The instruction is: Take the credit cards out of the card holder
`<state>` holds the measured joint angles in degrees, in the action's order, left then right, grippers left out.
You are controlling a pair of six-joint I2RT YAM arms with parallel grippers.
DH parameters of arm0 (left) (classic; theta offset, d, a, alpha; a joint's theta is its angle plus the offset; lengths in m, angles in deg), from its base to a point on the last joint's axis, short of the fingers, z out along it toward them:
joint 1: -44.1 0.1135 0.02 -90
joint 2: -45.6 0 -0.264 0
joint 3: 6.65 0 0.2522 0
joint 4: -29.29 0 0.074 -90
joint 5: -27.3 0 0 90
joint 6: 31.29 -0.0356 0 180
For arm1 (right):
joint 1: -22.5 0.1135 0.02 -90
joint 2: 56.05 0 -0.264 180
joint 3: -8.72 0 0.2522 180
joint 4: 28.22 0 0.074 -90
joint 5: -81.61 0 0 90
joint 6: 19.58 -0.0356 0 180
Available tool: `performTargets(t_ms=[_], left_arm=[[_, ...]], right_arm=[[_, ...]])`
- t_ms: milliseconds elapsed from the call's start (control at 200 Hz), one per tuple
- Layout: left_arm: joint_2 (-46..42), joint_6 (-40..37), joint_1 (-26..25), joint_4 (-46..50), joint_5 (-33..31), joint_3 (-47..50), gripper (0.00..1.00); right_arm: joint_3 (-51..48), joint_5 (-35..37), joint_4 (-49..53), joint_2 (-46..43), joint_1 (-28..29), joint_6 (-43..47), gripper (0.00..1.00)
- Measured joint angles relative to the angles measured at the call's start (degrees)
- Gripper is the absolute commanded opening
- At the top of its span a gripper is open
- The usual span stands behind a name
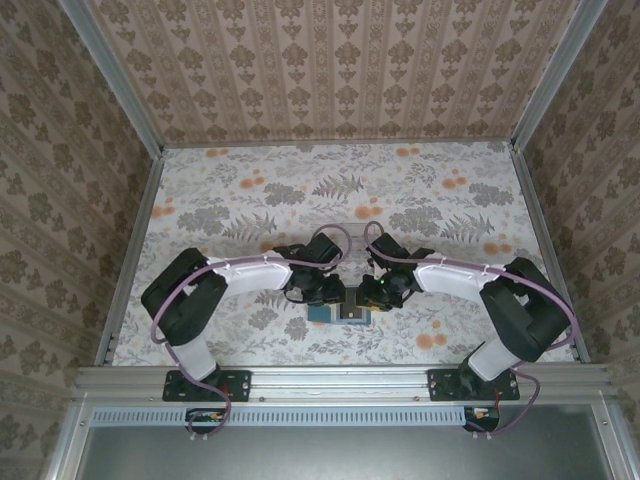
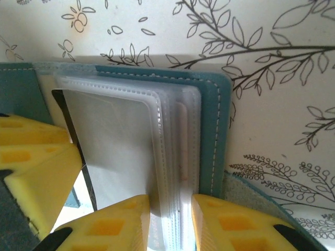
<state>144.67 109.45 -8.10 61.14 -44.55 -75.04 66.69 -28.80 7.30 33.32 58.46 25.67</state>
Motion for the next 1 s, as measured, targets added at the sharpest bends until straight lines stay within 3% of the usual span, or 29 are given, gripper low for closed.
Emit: performTargets(t_ms=[455, 1000], left_arm=[[0.7, -2.6, -1.4, 8.3, -5.7, -3.2, 0.23], [-1.3, -2.6, -1.4, 4.8, -4.6, -2.8, 0.29]], right_arm=[[0.7, 1.2, 1.2, 0.6, 0.3, 1.0, 0.23], [0.7, 1.3, 1.2, 0.6, 0.3, 1.0, 0.24]])
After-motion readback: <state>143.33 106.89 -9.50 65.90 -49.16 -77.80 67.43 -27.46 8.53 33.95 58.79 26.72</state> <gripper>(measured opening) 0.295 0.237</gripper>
